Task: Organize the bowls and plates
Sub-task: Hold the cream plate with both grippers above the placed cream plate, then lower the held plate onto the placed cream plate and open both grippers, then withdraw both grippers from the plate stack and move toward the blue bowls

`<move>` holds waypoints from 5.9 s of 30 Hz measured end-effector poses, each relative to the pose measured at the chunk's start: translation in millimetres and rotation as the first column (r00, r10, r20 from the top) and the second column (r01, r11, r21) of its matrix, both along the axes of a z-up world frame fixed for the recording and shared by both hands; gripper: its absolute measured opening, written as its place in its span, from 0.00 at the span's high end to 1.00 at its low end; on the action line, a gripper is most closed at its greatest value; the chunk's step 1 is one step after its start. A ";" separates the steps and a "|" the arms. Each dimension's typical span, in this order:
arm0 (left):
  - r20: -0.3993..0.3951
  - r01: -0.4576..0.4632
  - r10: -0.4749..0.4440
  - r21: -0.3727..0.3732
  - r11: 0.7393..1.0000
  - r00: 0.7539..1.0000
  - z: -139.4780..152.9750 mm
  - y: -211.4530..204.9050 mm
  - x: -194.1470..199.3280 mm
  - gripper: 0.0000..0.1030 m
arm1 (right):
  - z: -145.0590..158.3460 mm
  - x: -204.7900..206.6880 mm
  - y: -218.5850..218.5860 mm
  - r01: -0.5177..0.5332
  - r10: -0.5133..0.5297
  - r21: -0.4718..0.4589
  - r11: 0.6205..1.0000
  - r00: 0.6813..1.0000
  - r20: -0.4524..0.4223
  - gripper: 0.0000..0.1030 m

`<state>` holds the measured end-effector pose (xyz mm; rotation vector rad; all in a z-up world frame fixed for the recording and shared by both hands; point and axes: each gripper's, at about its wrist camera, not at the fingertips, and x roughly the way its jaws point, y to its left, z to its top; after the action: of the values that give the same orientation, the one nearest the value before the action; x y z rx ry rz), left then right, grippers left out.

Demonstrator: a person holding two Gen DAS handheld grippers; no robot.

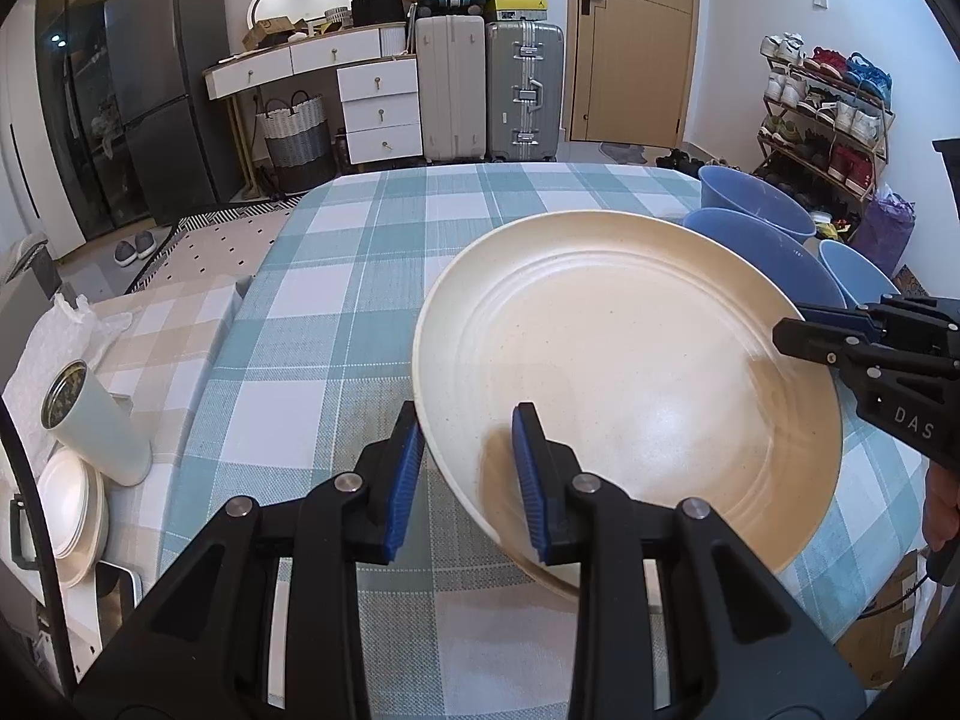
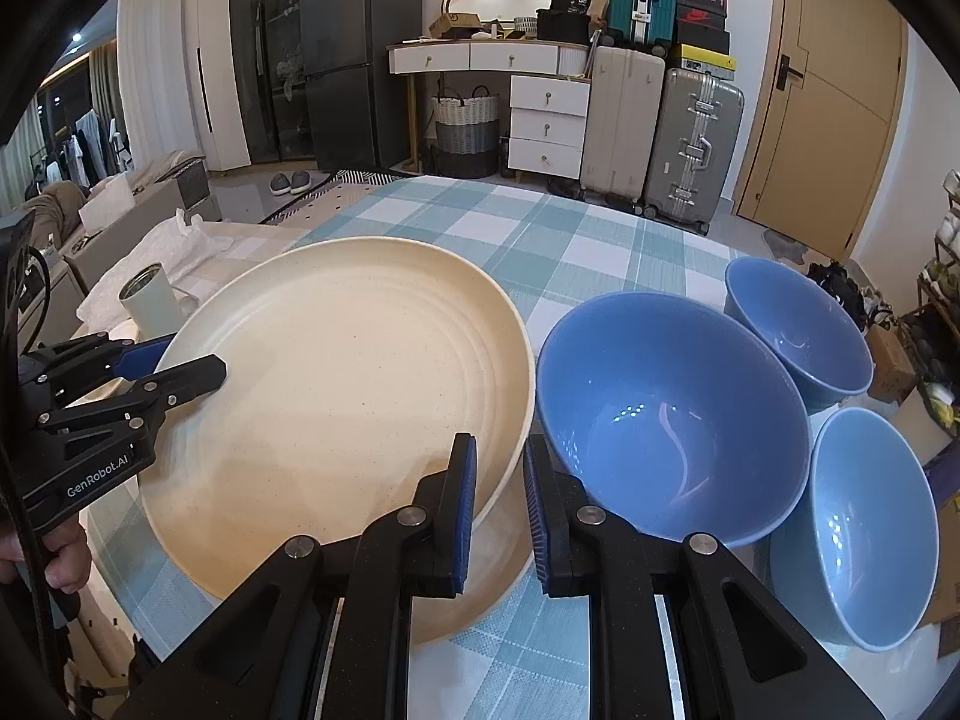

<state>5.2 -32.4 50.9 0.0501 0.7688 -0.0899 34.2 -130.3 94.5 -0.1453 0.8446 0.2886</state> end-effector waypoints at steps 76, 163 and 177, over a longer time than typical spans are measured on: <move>-0.063 0.020 -0.016 0.063 0.998 0.998 -73.6 -1.0 24.6 0.74 | -59.9 -3.7 -1.4 0.019 -0.024 -0.058 0.998 0.996 -0.084 0.84; 0.065 0.170 -0.163 -0.109 0.979 0.984 37.5 -36.0 -3.6 0.02 | 53.1 -56.1 -61.5 0.116 -0.116 0.009 0.993 0.989 0.093 0.01; 0.146 0.230 -0.215 -0.095 0.969 0.966 105.3 -69.5 3.1 0.02 | 114.2 -65.7 -107.2 0.185 -0.187 0.026 0.982 0.968 0.170 0.01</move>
<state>8.3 -102.0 156.2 0.0361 0.6200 -0.3399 -31.5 -237.5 208.7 -0.0792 0.6801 0.1016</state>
